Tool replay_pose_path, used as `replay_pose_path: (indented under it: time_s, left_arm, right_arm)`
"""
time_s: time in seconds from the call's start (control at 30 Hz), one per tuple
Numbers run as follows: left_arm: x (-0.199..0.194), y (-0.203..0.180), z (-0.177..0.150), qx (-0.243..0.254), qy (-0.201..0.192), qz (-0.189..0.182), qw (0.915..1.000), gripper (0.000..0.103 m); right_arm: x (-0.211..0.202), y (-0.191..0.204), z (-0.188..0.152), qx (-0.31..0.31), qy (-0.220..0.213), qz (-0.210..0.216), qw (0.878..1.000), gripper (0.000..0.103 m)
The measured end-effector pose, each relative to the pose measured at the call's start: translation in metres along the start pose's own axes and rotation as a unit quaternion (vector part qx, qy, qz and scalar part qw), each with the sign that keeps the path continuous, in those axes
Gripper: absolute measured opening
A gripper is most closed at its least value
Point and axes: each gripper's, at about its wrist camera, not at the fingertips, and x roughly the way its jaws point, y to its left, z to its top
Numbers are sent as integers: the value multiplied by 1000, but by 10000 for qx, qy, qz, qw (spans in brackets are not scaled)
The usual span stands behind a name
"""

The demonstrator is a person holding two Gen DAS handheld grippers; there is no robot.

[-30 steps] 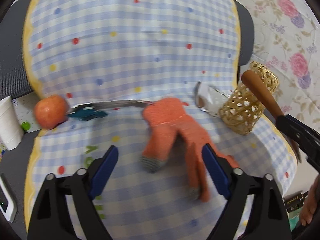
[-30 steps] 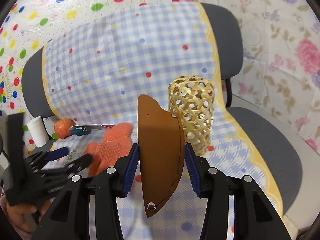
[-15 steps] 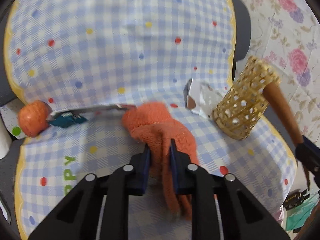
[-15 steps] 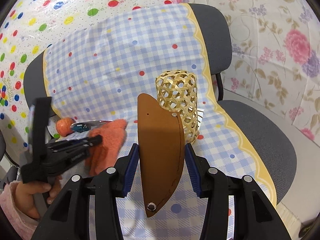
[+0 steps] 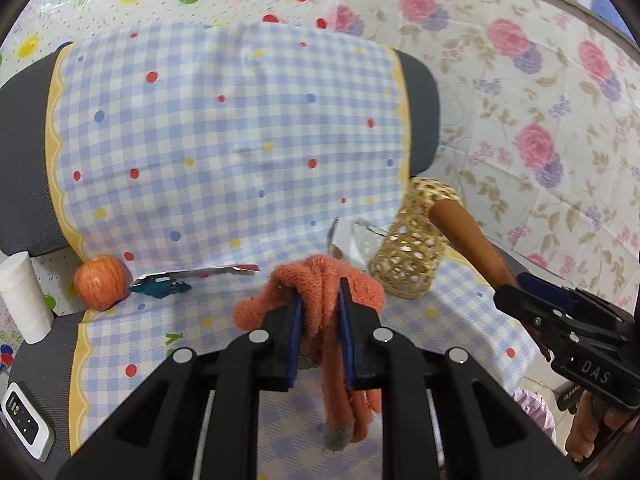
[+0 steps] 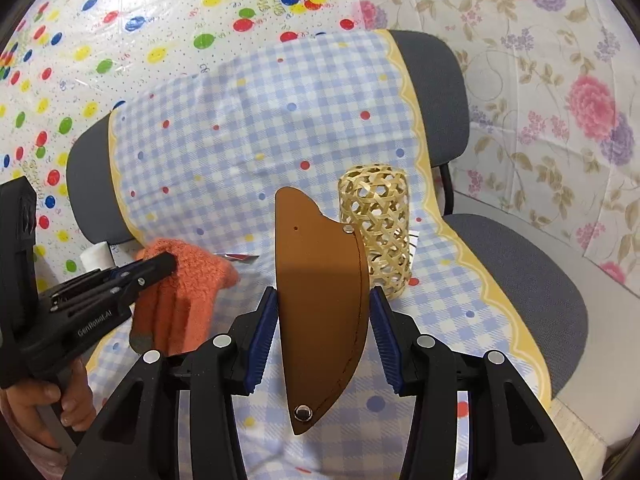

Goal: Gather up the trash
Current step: 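Carry glove and sheath over the pink bin and open both grippers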

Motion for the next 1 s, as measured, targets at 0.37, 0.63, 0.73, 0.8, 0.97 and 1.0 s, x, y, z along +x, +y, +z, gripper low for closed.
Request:
replay_pose_path:
  time_s: [0.37,0.63,0.73,0.8,0.97,1.0]
  left_arm:
    - [-13,-59,-13,352,-81,-764,9964,15]
    - [-18,-117,-27,781,-30,-1273,9888,15]
    - [-23,-140,-36,993,-39,-1498,9837,15]
    - [-25,-155,-42,1136,-37,-1629,9801,15]
    - [-28,-192,-58,1472,23,-2052,9676,15]
    - [-28,-201,-62,1556,53,-2152,9641,15]
  right_arm:
    - [-69,-31,-15,105,-230,-625,9977,47]
    - [-117,-60,-39,290,-327,-1191,9919,47]
    - [-134,-71,-52,369,-311,-1452,9882,47]
    - [-144,-79,-61,428,-296,-1641,9851,47]
    - [-168,-98,-84,629,-229,-2116,9751,48]
    - [-173,-103,-90,688,-201,-2217,9725,48]
